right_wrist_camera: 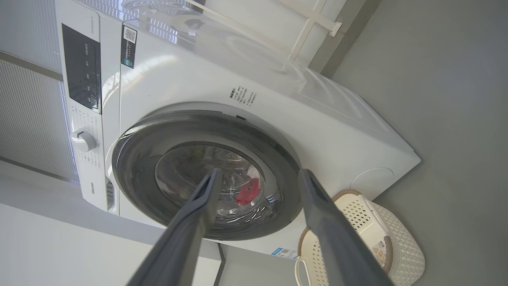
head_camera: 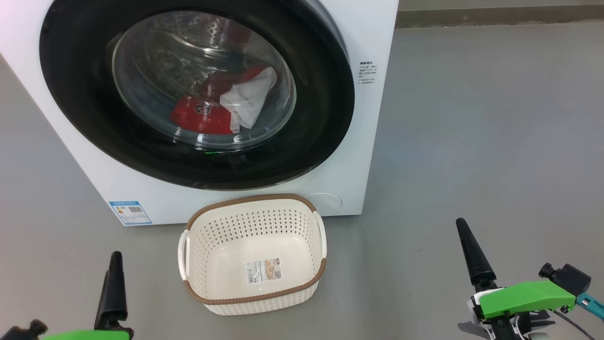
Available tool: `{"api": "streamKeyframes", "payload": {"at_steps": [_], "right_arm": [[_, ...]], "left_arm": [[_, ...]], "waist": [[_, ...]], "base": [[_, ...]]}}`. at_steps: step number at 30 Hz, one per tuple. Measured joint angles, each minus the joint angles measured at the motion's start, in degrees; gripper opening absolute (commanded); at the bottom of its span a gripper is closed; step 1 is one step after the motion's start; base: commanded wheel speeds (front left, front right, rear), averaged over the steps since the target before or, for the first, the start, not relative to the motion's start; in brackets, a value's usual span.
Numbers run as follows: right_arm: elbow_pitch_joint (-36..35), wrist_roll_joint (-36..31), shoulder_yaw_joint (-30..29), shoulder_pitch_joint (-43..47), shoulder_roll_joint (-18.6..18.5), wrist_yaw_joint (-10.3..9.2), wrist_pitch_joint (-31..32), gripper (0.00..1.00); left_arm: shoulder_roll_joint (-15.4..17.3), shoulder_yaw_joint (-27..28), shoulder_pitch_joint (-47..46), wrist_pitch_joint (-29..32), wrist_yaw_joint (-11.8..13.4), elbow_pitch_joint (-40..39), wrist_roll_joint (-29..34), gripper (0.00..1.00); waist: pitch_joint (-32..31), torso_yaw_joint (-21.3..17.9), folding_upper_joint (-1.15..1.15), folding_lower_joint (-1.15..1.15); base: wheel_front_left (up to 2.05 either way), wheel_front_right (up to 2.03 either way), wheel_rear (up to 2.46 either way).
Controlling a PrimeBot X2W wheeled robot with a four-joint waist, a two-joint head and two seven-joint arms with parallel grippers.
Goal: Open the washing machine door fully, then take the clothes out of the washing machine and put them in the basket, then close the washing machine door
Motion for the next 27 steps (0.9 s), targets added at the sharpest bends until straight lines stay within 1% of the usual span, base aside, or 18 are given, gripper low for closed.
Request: {"api": "streamKeyframes", "payload": {"at_steps": [8,23,27], "right_arm": [[-0.5,-8.8,1.4,-1.1,-0.5,0.00,-1.5,1.00],[-1.3,-27.1,1.6,-1.2,-0.4,0.00,-3.8,1.00],[-1.4,-31.5,1.6,-1.3,-0.3,0.00,-4.5,1.00]], "left_arm": [[0.2,-0.2,0.0,-1.3,0.0,-1.0,8.3,1.00],[0.6,-0.5,0.0,-3.6,-0.1,-2.3,25.8,1.00],[0.6,-0.6,0.0,-4.4,-0.1,-2.3,29.6,1.00]], "waist": [[0.0,0.1,0.00,0.00],[0.0,0.4,0.00,0.00],[-0.1,0.5,0.00,0.00]], "base": [[0.00,0.00,0.00],[0.00,0.00,0.00],[0.00,0.00,0.00]]}}
